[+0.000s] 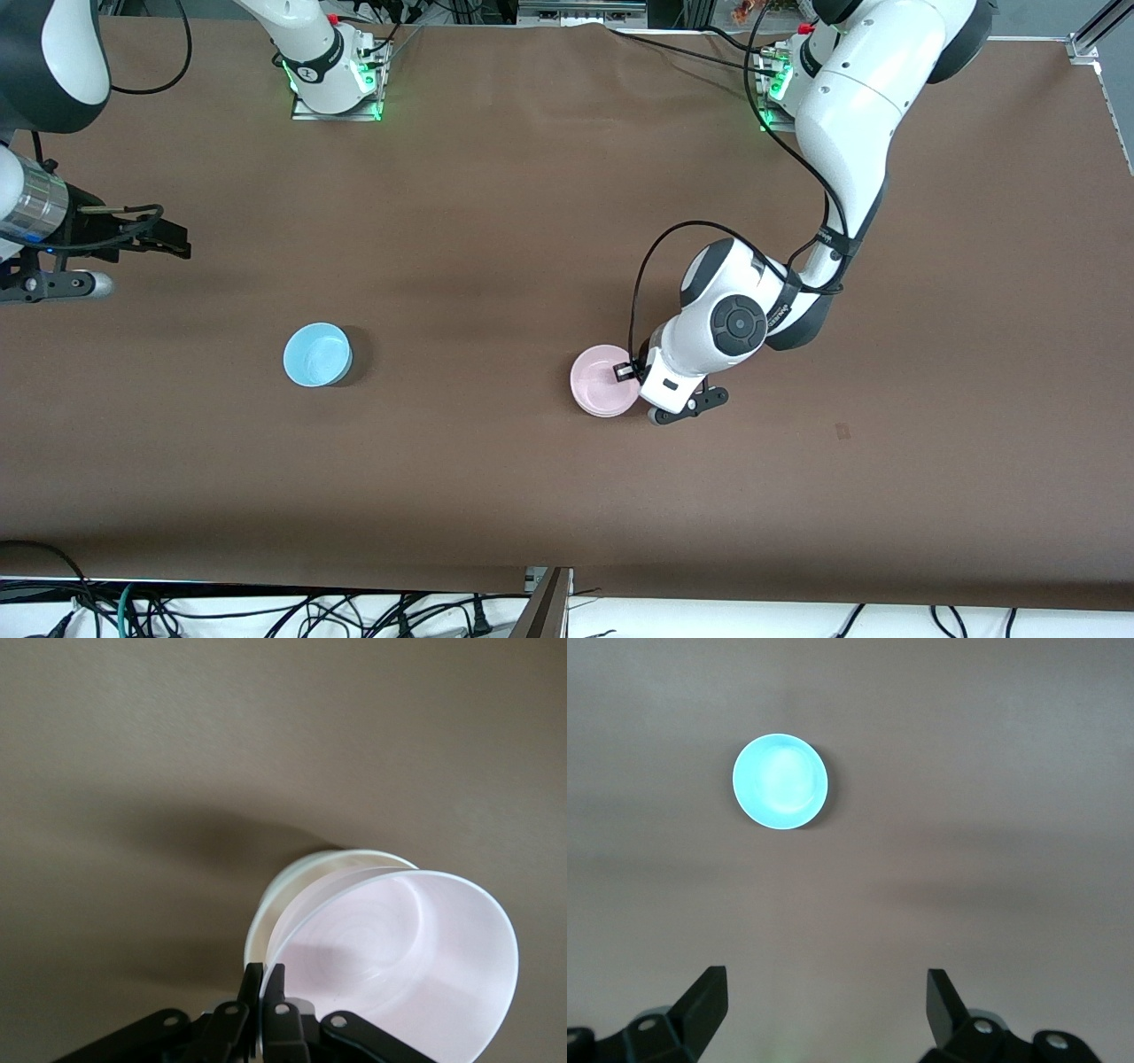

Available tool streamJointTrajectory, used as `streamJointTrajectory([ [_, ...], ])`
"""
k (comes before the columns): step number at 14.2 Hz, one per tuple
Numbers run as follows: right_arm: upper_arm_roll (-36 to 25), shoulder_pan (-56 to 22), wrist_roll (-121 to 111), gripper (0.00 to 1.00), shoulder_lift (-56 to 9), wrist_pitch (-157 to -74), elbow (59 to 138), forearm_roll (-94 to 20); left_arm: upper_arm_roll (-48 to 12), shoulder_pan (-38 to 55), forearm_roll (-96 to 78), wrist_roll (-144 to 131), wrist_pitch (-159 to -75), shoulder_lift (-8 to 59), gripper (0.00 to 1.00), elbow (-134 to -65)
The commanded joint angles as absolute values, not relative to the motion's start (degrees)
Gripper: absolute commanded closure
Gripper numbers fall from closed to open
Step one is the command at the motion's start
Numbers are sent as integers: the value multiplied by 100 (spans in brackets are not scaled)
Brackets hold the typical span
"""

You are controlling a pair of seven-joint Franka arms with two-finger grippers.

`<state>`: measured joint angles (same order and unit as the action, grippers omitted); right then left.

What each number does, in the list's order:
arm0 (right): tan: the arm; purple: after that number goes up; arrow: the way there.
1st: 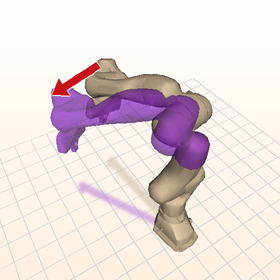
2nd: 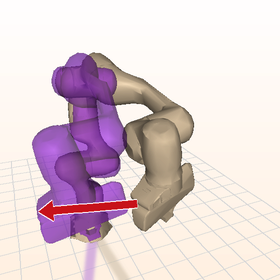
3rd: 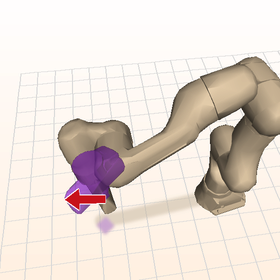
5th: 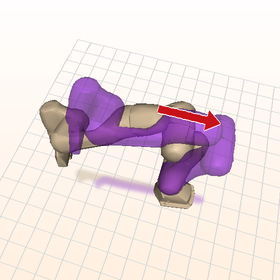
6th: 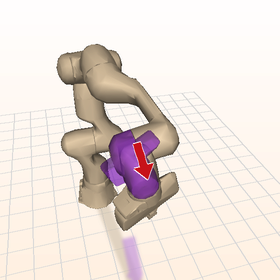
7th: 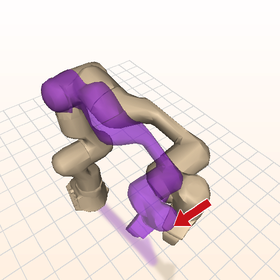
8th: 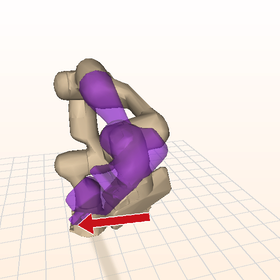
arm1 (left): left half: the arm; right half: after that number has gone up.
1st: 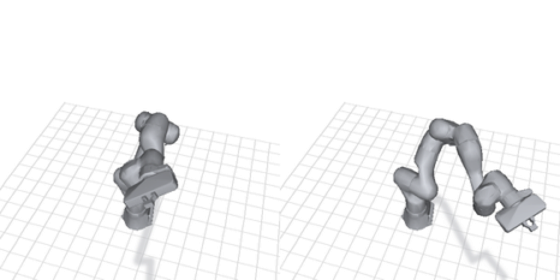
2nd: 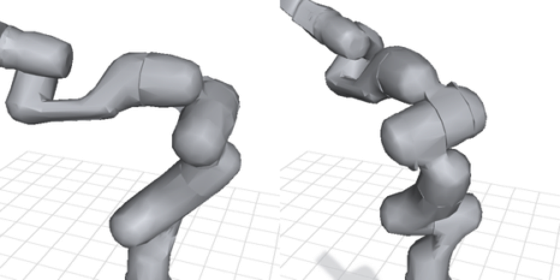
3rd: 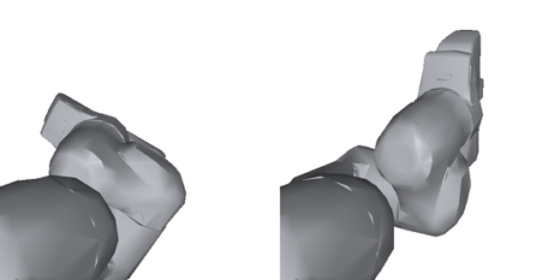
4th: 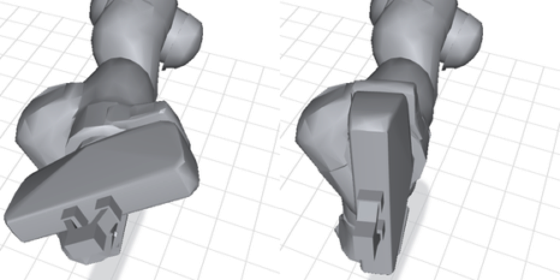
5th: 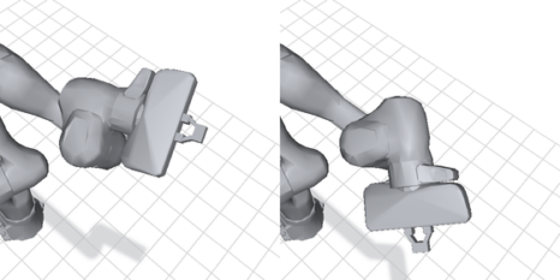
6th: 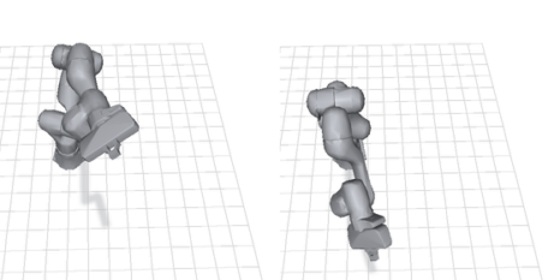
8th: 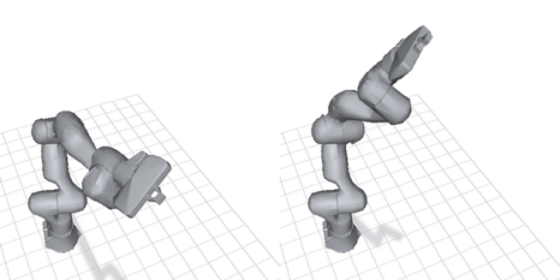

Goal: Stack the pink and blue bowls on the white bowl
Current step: 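Release the pink bowl while the right gripper reaches the blue bowl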

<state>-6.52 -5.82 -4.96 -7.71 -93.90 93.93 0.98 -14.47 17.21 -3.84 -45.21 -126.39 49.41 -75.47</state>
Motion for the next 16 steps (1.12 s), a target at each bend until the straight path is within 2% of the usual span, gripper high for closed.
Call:
streamJointTrajectory([
  [1,-650,-606,-509,1,-54,-10455,10833,26,-1239,1942,-387,-4614,-12639,5027,100,-7356],
  [5,-650,-606,-615,1,-334,-12290,11827,26,-1248,1942,-413,-4658,-12639,5045,100,-7348],
  [6,-650,-606,-659,1,-369,-12948,12161,26,-1248,1942,-413,-4658,-12639,5045,93,-7348],
  [7,-650,-606,-703,1,-491,-13477,12382,26,-1248,1942,-404,-4632,-12639,5045,27,-7348],
  [8,-650,-606,-721,1,-675,-13865,12427,26,-1239,1942,-396,-4597,-12639,5028,0,-7356],
  [11,-642,-606,-686,1,-1316,-14684,12384,18,-1248,1960,-404,-4623,-12630,4992,0,-7348],
  [16,-493,-598,-712,1,-2204,-14818,11771,-439,-1213,1732,-352,-4606,-12368,4615,0,-7339],
])
